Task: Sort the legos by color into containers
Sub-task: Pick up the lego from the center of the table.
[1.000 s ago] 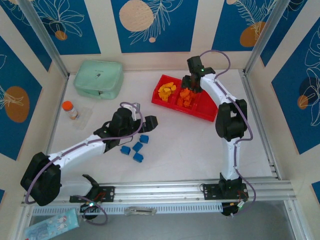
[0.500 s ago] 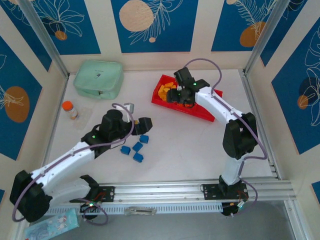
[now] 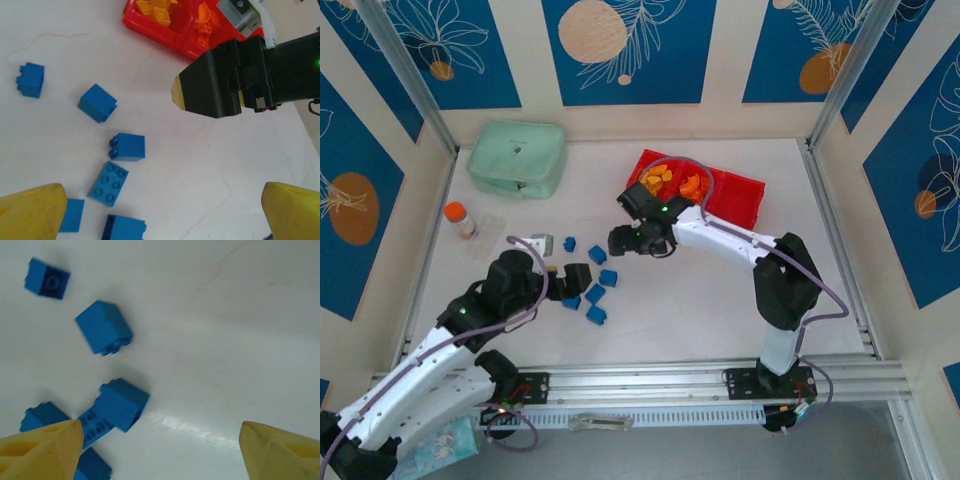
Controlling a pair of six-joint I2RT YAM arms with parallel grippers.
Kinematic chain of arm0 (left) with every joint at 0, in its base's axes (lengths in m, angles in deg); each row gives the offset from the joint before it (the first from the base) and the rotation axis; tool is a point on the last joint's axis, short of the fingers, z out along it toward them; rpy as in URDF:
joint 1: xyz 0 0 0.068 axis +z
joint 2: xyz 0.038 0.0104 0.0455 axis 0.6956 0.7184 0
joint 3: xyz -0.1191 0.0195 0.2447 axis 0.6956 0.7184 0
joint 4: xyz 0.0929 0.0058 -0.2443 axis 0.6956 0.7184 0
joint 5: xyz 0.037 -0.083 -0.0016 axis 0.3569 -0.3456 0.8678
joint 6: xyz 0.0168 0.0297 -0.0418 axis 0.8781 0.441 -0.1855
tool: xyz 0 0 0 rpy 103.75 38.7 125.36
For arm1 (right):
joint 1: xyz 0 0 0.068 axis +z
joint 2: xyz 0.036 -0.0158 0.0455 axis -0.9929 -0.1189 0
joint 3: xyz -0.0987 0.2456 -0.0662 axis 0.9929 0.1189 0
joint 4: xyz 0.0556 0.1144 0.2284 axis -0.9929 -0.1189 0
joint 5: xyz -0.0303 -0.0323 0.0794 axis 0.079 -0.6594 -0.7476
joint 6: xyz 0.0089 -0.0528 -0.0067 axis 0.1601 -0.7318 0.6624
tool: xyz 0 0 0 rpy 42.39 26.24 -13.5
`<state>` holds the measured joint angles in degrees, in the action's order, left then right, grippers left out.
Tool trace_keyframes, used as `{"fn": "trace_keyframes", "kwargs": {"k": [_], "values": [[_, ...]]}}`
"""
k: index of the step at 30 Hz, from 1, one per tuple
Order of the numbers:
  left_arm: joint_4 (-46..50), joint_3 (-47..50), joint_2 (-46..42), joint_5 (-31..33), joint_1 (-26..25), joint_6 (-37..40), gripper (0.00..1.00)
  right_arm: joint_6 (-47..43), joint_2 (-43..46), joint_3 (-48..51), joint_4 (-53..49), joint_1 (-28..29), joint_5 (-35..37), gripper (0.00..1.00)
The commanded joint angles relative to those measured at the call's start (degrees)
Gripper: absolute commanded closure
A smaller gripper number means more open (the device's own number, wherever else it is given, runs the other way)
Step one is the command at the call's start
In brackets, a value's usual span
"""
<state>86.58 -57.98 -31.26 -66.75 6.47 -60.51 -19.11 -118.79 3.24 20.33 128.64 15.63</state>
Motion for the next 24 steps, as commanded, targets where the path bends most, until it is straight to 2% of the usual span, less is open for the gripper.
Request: {"fn": "trace_keyframes", "kwargs": {"k": [1,12,20,24], "values": [[5.7,1.2,-3.0,3.1,0.7,-0.2,0.01,6.9,-4.0,-1.9,0.5,2.4,-0.6,0.15],[8.7,1.5,-6.2,4.1,0.7,-0.5,0.01,14.6,-12.8,-7.0,-0.3,6.6,4.3,0.09],[8.4,2.0,-7.0,4.1,0.7,-0.9,0.01,15.9,-16.5,-9.9,-3.3,8.5,7.7,0.09],[7.9,2.4,-7.2,4.1,0.7,-1.2,0.01,15.2,-16.6,-9.0,-4.2,9.1,9.0,0.14]]}}
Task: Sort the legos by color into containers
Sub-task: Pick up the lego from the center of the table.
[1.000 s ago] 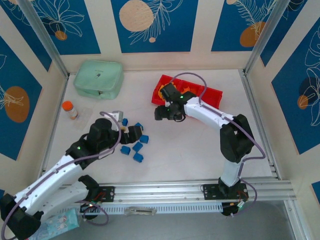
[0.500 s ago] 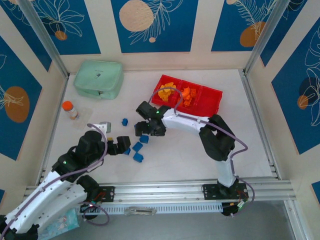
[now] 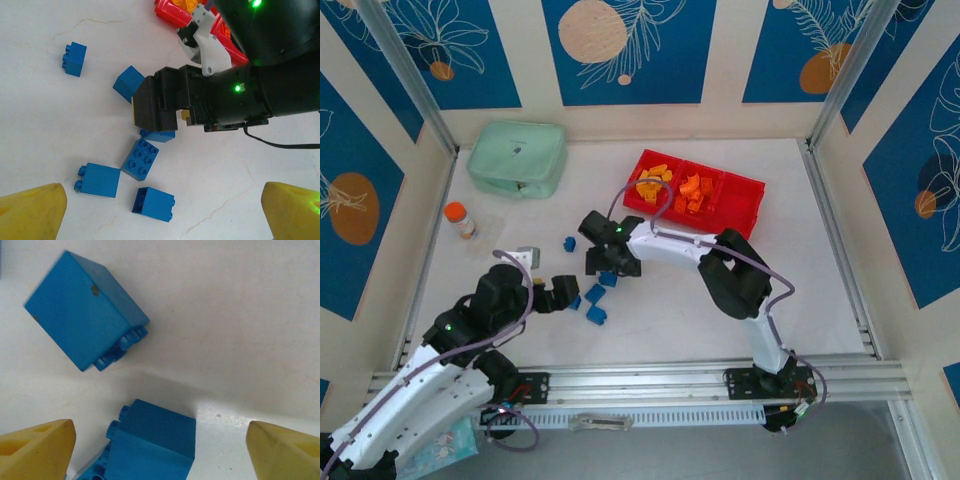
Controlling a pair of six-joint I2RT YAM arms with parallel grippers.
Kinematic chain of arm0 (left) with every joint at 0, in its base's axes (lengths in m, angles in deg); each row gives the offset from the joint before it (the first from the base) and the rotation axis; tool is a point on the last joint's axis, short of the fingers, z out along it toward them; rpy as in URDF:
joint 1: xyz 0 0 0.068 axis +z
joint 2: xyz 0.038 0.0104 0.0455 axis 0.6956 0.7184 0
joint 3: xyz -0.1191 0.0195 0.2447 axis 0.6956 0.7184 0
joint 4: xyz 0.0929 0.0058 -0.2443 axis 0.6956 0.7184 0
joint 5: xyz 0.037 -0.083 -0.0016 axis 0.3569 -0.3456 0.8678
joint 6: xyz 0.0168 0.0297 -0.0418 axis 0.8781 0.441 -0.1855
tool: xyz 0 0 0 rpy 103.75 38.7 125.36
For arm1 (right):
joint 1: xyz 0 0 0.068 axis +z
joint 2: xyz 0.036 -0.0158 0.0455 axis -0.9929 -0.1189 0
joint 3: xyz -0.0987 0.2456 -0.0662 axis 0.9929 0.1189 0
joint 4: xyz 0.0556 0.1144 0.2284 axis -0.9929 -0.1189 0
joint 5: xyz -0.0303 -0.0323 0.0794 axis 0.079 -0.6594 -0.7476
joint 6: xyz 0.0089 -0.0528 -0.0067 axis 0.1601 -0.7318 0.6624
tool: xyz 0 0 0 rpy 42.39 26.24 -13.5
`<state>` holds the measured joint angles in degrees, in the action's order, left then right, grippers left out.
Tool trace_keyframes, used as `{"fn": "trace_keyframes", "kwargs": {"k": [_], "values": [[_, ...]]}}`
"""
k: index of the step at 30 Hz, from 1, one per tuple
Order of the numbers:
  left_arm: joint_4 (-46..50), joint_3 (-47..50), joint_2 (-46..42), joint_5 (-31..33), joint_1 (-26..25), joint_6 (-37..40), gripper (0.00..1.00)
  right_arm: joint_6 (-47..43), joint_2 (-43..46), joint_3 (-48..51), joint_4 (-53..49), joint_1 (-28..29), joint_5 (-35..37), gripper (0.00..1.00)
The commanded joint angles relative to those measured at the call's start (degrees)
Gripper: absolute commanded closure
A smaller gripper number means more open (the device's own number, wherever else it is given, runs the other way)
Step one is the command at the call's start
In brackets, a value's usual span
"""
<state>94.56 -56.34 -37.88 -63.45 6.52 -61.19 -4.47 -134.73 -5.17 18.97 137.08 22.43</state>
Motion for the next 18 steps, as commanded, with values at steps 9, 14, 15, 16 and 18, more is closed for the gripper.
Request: {"fn": "trace_keyframes", "kwargs": {"k": [9,14,15,16,18], "values": [[-3.8,2.3,-0.4,0.0,0.7,-1.8,0.01,-3.6,2.1,3.5,-5.2,1.4,3.3,0.26],[-5.7,2.8,0.0,-0.7,0.7,-2.2,0.01,-4.6,0.7,1.6,-5.0,2.0,2.9,0.33],[-5.6,2.7,0.1,-0.7,0.7,-2.2,0.01,-4.7,0.0,0.9,-5.1,2.2,2.6,0.34],[-5.3,2.5,0.2,-0.8,0.7,-2.2,0.01,-4.8,-0.6,0.2,-5.5,2.1,1.9,0.35],[-4.5,2.1,0.1,-0.7,0.6,-2.1,0.01,-4.8,-1.4,-0.5,-5.9,2.3,1.0,0.37]]}}
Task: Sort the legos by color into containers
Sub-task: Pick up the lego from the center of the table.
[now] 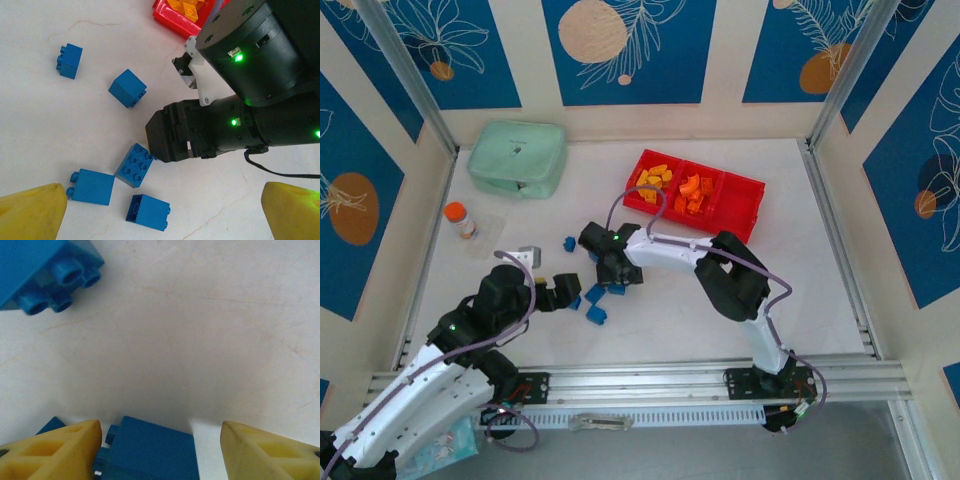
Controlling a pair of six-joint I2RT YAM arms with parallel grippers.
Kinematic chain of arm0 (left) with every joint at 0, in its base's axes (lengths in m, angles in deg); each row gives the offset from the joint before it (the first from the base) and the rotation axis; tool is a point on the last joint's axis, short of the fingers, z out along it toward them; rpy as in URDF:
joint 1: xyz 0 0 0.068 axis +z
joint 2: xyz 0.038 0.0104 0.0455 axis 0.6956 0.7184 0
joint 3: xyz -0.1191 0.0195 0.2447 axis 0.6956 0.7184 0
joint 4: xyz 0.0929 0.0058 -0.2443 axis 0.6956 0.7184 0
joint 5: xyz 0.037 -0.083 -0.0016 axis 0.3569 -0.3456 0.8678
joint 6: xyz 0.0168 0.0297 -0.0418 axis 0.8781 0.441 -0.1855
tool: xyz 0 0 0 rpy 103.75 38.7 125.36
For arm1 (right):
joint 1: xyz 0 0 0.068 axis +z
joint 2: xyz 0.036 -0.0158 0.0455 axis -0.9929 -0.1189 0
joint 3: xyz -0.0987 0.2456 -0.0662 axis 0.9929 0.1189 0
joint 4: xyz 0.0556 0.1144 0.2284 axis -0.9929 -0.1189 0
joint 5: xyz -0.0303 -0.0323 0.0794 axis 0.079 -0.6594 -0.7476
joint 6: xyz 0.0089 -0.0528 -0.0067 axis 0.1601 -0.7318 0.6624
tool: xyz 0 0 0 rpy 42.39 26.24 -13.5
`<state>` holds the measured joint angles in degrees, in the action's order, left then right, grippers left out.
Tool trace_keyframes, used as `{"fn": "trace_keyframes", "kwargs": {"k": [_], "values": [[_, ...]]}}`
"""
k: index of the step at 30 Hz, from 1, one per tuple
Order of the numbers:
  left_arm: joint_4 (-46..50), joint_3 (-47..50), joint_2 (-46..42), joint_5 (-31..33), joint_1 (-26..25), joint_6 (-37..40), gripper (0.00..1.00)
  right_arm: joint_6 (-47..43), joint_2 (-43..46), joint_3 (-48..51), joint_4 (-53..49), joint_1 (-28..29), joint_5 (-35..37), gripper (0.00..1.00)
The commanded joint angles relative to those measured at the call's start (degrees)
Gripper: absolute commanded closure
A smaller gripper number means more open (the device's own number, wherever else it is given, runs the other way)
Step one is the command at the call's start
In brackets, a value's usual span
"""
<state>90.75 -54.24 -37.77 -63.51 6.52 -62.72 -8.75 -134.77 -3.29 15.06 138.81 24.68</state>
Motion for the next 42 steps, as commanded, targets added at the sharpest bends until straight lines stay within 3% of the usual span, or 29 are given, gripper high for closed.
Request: {"fn": "trace_keyframes", "kwargs": {"k": [1,6,20,29,36,42], "values": [[-0.3,-0.2,-0.2,-0.5,0.7,-0.4,0.01,-0.4,-1.5,-2.4,-2.2,0.9,-1.0,0.38],[-0.4,0.4,-0.8,-0.2,0.7,-0.6,0.01,0.4,-0.7,-0.9,-1.6,1.3,-1.7,0.44],[-1.4,0.4,-0.4,-1.2,0.7,-0.8,0.01,2.4,0.1,1.3,-1.8,1.4,-2.3,0.47],[-3.1,0.3,0.3,-2.6,0.6,-1.5,0.01,1.8,5.0,4.8,-0.7,0.6,-1.0,0.56],[-7.9,0.1,4.6,-6.5,0.7,-1.9,0.01,0.5,13.1,10.2,-0.5,-3.1,1.3,0.61],[-13.1,-0.9,10.7,-9.7,0.6,-1.6,0.01,-2.4,22.0,13.7,-1.5,-11.9,5.3,0.61]]}}
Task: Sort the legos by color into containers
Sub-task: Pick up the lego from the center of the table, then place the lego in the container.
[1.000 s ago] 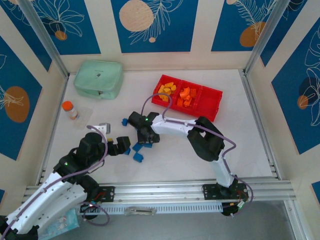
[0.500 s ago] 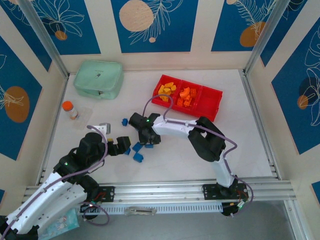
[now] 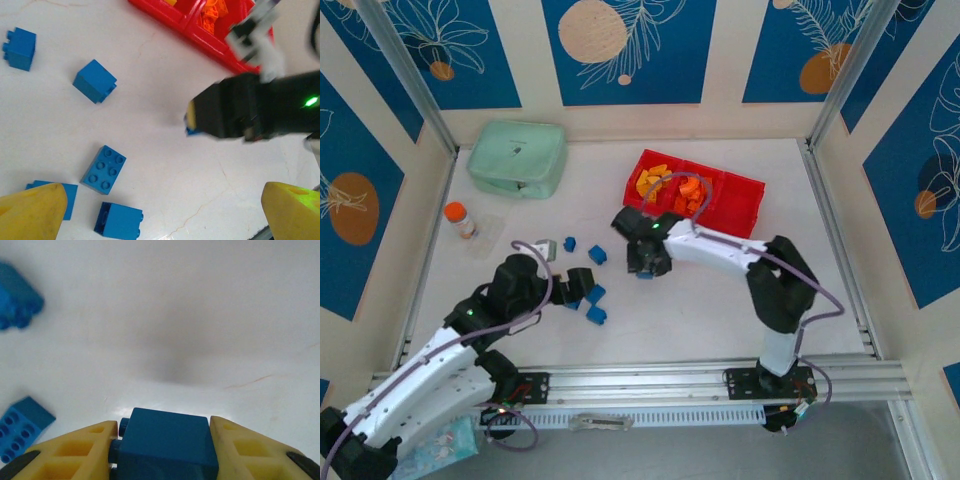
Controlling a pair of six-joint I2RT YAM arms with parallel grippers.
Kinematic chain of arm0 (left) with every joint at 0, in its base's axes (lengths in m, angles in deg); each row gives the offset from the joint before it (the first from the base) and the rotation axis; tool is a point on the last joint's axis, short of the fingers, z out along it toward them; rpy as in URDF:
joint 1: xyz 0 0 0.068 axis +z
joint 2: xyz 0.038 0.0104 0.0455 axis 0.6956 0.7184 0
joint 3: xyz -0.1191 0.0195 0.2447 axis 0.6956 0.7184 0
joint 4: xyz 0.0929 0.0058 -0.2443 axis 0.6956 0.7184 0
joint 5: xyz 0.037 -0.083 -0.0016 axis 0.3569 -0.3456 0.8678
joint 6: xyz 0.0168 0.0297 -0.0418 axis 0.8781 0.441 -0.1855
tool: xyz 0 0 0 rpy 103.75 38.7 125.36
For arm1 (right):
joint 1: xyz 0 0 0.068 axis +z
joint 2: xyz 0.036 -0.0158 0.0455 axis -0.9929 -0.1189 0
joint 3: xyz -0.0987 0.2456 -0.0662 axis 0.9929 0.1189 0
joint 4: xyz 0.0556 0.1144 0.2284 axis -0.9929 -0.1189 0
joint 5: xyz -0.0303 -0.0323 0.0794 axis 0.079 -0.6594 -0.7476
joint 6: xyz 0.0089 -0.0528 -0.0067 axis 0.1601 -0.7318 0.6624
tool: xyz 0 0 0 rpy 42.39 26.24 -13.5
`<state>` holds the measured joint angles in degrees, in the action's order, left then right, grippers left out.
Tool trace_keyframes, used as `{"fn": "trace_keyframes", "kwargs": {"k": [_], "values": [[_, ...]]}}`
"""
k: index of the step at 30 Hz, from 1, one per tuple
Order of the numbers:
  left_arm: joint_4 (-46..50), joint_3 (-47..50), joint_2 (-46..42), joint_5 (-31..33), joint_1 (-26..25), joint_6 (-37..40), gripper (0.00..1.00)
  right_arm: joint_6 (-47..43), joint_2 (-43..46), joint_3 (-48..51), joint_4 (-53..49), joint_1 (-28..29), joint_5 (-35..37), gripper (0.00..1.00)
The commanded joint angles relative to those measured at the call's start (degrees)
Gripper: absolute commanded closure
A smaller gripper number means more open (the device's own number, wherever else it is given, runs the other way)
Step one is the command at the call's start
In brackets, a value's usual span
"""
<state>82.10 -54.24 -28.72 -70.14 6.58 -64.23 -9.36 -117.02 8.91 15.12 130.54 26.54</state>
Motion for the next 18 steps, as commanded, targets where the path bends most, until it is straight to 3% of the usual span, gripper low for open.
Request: {"fn": "trace_keyframes", "kwargs": {"k": [1,10,15,18], "values": [[-5.4,-1.2,2.9,-3.5,0.6,0.0,0.01,-2.4,5.6,1.9,-1.6,-5.8,4.0,0.61],[-15.7,-3.7,15.4,-9.3,0.4,-0.8,0.01,-8.6,10.4,0.8,0.6,-25.7,7.2,0.61],[-20.4,-6.1,22.4,-11.0,-0.2,-0.2,0.01,-10.3,7.2,-2.0,3.4,-35.4,5.2,0.61],[-22.1,-8.1,26.4,-12.2,-0.2,0.2,0.01,-11.8,3.7,-4.5,5.4,-38.2,4.9,0.61]]}}
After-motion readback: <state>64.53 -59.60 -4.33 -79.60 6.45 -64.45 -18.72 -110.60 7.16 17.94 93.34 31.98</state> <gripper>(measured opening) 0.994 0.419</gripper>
